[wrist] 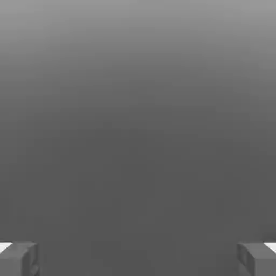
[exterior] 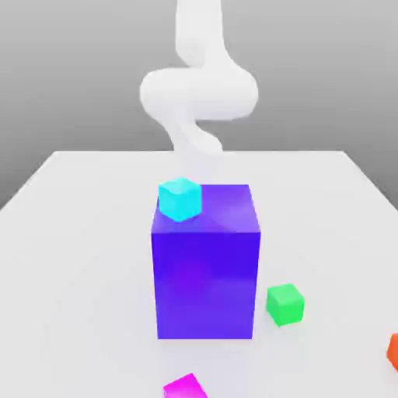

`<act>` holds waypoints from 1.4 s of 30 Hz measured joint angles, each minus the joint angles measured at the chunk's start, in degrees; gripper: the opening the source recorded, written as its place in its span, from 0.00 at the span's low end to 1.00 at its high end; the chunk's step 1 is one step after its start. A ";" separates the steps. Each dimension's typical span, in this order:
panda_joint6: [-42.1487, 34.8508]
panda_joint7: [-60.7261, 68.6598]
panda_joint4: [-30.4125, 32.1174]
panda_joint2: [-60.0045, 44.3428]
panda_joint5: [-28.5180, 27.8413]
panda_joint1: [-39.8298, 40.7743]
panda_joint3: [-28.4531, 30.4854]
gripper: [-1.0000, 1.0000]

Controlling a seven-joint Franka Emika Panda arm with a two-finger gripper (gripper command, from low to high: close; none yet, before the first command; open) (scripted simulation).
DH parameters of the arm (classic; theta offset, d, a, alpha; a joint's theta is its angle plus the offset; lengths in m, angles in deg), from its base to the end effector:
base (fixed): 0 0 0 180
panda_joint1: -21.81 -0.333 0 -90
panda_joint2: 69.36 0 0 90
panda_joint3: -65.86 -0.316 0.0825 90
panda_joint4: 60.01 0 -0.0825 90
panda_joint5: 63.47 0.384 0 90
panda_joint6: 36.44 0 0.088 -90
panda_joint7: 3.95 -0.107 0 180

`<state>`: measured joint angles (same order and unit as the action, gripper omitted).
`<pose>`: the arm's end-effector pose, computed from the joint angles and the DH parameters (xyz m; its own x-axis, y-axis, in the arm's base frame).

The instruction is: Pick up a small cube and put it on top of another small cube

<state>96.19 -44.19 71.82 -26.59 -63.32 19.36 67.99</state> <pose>0.3663 -0.0034 0.6927 0.5634 -0.6517 0.5077 -0.4565 -0.7578 -0.4662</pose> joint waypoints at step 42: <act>14.25 105.09 0.87 -51.49 18.22 -19.42 19.59 0.50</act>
<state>110.44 60.90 72.69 -78.08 -45.09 -0.06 87.57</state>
